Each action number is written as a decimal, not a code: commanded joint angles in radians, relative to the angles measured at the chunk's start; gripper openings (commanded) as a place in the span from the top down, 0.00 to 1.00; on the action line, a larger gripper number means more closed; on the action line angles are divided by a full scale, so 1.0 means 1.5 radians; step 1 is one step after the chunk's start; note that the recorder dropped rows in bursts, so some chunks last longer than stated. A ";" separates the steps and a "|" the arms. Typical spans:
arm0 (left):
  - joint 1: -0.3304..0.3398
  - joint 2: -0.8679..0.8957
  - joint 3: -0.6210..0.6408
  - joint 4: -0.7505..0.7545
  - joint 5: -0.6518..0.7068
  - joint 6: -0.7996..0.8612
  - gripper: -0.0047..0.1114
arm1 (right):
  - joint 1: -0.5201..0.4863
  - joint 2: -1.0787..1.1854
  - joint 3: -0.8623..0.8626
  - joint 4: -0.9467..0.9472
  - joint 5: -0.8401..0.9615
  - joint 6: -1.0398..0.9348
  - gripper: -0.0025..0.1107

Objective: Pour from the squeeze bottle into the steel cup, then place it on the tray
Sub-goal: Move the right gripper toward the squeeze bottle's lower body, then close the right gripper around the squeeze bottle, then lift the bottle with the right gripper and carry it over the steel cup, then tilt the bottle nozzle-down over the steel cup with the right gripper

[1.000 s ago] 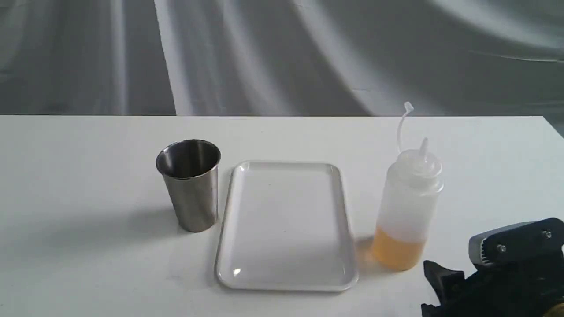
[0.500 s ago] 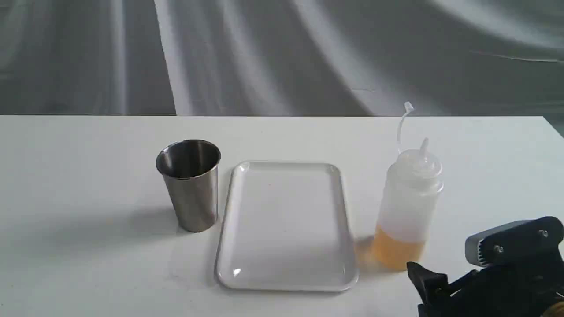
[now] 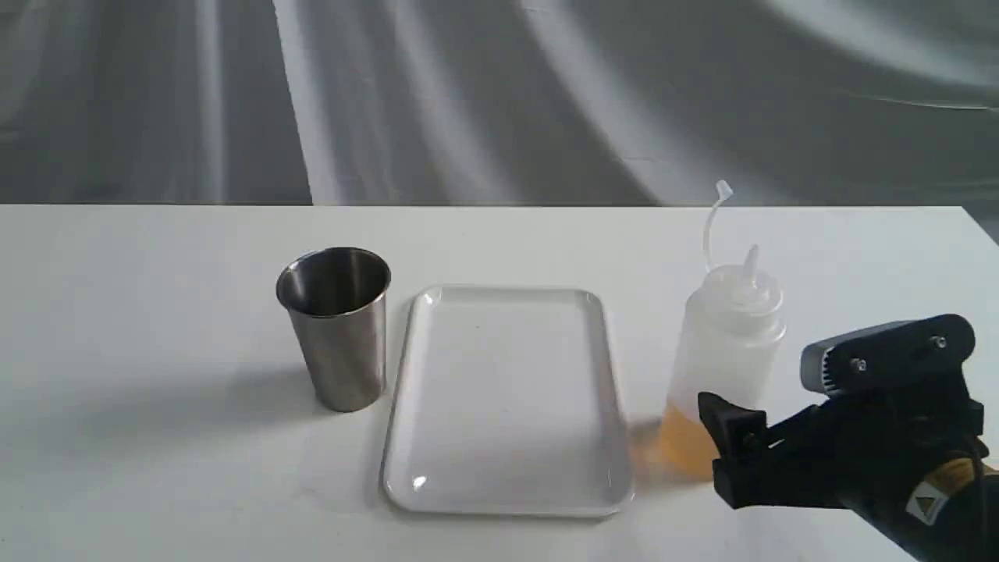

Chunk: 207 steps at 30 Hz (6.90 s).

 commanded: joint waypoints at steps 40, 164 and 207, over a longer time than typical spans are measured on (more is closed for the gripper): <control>-0.004 -0.002 0.003 0.000 -0.005 -0.002 0.96 | -0.004 0.197 -0.159 -0.017 -0.002 0.000 0.72; -0.004 -0.002 0.003 0.000 -0.005 -0.003 0.96 | 0.366 0.514 -0.997 -1.156 1.306 0.399 0.84; -0.004 -0.002 0.003 0.000 -0.005 -0.002 0.96 | 0.365 0.514 -0.997 -1.198 1.306 0.098 0.84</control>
